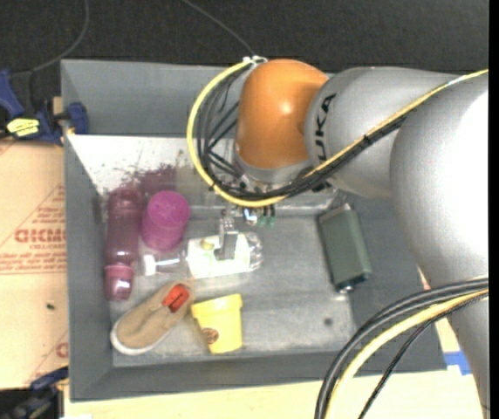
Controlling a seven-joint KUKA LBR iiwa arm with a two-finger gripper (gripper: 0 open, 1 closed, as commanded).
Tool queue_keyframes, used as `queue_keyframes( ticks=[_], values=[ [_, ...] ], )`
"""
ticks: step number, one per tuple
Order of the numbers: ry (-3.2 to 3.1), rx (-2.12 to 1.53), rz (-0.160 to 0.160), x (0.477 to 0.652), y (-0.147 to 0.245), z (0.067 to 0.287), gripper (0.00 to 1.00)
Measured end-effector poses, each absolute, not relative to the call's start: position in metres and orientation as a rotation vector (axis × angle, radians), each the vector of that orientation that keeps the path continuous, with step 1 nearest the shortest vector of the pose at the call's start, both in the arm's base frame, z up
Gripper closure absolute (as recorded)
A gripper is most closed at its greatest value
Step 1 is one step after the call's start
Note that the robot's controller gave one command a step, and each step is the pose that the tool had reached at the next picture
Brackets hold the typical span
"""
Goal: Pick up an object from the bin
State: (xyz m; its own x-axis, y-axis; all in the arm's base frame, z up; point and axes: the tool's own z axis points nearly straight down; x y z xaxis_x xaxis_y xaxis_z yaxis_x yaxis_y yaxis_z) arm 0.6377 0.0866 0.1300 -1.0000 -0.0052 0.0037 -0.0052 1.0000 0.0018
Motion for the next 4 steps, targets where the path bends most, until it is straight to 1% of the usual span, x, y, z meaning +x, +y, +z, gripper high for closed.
queue_keyframes(
  ticks=[1,2,3,4],
  values=[
    [-3.145,0.005,-0.004,0.639,0.086,0.135,0.00],
    [-3.140,0.063,-0.005,0.608,0.062,0.071,0.00],
    [-3.149,0.042,-0.008,0.621,0.058,0.119,0.00],
    [-3.126,0.301,-0.003,0.580,0.051,0.100,0.00]
  ],
)
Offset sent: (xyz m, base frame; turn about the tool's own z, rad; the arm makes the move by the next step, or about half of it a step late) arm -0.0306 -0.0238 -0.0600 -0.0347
